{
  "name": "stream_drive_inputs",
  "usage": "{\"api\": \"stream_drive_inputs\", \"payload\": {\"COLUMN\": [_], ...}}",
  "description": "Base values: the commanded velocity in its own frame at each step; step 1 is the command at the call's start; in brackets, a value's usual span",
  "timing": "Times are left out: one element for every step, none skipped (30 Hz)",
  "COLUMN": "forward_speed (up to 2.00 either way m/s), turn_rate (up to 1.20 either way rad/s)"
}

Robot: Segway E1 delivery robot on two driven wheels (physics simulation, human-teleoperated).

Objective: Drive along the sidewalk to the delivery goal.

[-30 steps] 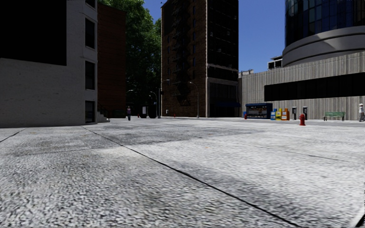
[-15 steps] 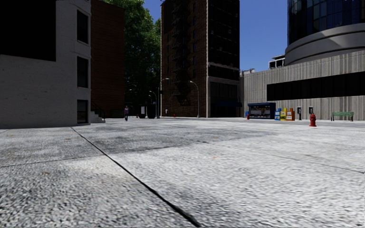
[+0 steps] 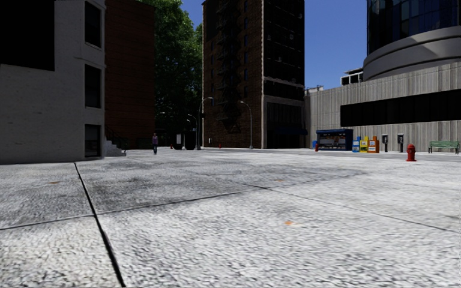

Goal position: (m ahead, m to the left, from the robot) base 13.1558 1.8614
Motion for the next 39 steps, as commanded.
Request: {"api": "stream_drive_inputs", "payload": {"forward_speed": [2.0,2.0,2.0,2.0,2.0,2.0,2.0,2.0,2.0,2.0,2.0,2.0,2.0,2.0,2.0,2.0,2.0,2.0,2.0,2.0,2.0,2.0,2.0,2.0,2.0,2.0,2.0,2.0,2.0,2.0,2.0,2.0,2.0,2.0,2.0,2.0,2.0,2.0,2.0], "turn_rate": [0.0,0.0,0.0,0.0,0.0,0.0,0.0,0.0,0.0,0.0,0.0,0.0,0.0,0.0,0.0,0.0,0.0,0.0,0.0,0.0,0.0,0.0,0.0,0.0,0.0,0.0,0.0,0.0,0.0,0.0,0.0,0.0,0.0,0.0,0.0,0.0,0.0,0.0,0.0]}}
